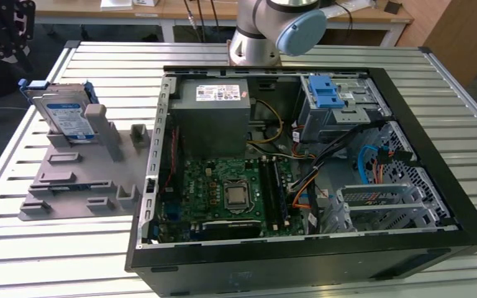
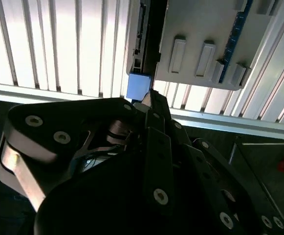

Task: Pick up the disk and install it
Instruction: 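Pick up the disk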

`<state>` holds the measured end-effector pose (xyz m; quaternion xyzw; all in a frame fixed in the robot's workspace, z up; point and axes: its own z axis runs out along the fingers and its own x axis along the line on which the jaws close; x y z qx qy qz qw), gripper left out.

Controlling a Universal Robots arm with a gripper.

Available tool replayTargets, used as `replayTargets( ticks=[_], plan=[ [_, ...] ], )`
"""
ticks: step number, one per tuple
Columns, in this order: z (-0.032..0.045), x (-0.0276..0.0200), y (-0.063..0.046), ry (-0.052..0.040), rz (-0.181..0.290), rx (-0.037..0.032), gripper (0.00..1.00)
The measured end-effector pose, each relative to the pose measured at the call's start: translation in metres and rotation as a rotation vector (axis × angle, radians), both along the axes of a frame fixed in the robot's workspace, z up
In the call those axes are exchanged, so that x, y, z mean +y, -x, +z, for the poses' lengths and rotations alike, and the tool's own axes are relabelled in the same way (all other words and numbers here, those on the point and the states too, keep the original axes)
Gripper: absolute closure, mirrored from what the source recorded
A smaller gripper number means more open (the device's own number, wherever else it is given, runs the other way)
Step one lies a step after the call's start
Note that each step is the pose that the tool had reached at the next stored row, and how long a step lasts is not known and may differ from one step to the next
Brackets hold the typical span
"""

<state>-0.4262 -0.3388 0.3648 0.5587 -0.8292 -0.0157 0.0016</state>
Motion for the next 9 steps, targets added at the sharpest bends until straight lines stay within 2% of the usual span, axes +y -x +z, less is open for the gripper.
replayTargets(
  ticks=[9],
  plan=[
    [-0.0003, -0.0001, 0.0000, -0.0016, 0.128, -0.0040, 0.89]
  ],
)
